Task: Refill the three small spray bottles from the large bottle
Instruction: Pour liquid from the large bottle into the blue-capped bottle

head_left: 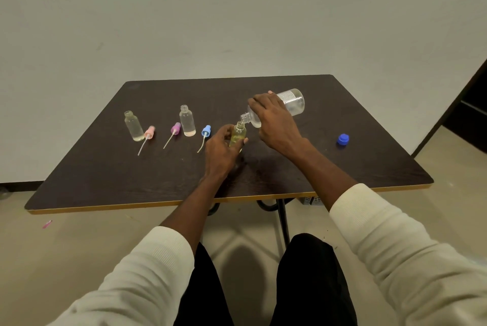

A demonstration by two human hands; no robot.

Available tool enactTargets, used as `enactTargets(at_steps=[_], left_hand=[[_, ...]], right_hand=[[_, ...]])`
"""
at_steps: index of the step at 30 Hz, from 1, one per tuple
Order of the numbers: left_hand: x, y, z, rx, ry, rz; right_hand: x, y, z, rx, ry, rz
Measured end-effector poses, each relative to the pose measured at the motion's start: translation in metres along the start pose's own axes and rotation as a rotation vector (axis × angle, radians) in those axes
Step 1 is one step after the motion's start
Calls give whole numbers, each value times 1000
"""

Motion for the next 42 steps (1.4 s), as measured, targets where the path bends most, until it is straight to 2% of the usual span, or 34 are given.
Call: enactTargets(at_steps=[42], left_hand=[[3,-1,-3,2,20,7]], right_hand=[[-1,-2,0,10,-28,-11]])
Point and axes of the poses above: each hand's wrist, its own z-axis towards the middle knuckle, its own y-axis out of the palm, x = y × z, the point moved 6 cm from there along z, towards the middle knuckle, and after that the axes turned 2 degrees about -x, right-handed, at the moved point
